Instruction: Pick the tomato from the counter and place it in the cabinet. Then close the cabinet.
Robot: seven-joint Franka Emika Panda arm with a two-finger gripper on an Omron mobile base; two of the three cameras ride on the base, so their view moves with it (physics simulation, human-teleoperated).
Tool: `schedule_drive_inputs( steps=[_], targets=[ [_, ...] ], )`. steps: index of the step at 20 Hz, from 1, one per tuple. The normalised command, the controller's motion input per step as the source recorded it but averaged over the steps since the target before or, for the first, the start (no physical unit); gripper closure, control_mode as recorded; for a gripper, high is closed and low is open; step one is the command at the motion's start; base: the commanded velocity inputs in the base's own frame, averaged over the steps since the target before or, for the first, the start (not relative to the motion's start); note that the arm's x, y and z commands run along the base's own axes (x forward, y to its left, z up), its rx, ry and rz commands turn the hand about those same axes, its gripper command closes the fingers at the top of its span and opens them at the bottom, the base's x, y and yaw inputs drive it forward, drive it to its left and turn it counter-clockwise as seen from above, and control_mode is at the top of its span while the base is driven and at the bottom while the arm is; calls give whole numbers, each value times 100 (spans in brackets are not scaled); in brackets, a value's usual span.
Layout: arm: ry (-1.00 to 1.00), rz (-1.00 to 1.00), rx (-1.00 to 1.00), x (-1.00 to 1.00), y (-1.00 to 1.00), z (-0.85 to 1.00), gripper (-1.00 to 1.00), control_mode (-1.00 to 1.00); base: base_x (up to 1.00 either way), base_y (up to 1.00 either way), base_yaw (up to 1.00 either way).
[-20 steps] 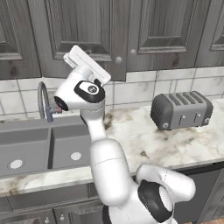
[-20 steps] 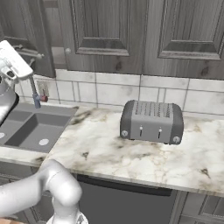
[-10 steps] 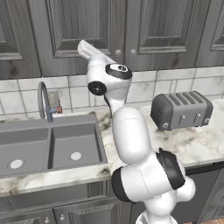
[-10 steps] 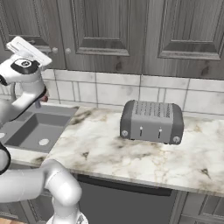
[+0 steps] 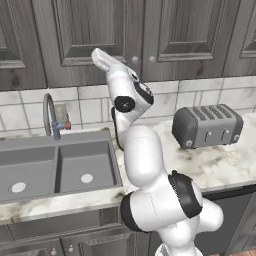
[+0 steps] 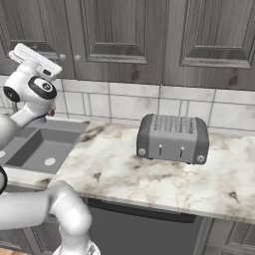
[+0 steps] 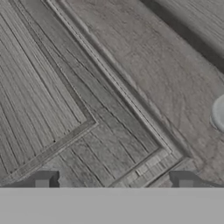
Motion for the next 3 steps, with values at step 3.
schedule_drive_inputs(
  steps=[3],
  targets=[
    [11,32,-8,12,0,3,-100,-100,0,0,0]
  ],
)
